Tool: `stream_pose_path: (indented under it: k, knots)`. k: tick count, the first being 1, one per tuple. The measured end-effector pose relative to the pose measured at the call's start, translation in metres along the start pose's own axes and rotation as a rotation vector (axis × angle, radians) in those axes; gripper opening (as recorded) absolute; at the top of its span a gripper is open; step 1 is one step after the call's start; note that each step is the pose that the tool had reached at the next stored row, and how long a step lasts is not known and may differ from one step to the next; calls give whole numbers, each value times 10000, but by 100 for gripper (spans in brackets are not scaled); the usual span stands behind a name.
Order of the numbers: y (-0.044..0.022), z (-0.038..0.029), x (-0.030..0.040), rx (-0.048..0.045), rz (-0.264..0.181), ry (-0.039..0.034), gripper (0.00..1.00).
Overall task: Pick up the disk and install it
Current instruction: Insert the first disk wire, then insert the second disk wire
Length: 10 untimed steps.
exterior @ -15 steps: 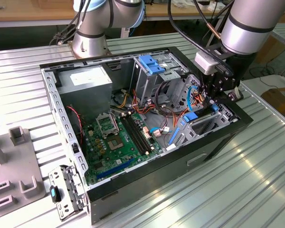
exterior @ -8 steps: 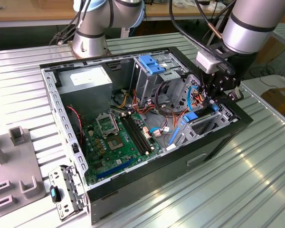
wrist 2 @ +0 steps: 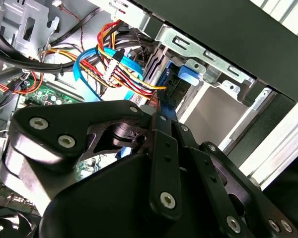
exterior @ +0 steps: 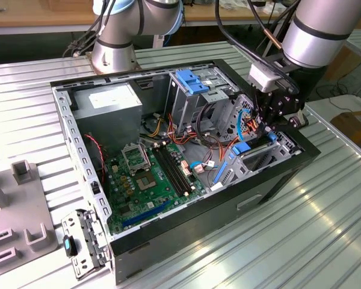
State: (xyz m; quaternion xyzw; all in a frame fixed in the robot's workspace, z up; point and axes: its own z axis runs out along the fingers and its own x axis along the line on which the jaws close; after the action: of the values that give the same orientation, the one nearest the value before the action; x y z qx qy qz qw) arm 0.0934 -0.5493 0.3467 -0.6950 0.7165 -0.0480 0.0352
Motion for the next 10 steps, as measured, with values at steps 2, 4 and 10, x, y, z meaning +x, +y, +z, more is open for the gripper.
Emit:
stream_pose_path:
  k: [2,4,10]
  knots:
    - [0,0,0,-1,0,0,11]
    - [-1,-2,0,-1,0,0,11]
    - [-38,-311,5,-18,0,0,11]
